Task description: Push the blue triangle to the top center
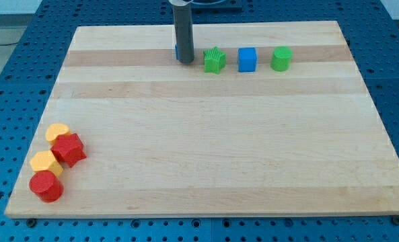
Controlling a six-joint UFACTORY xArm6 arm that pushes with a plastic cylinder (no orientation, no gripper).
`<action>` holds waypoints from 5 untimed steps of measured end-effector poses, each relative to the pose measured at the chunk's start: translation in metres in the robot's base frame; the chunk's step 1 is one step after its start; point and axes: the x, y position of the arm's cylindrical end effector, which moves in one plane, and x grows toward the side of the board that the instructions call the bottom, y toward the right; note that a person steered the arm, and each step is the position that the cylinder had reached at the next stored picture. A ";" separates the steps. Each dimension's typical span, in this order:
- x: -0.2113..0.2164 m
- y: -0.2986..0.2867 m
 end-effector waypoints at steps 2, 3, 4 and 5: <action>-0.011 -0.020; -0.025 -0.014; -0.034 0.006; -0.048 0.029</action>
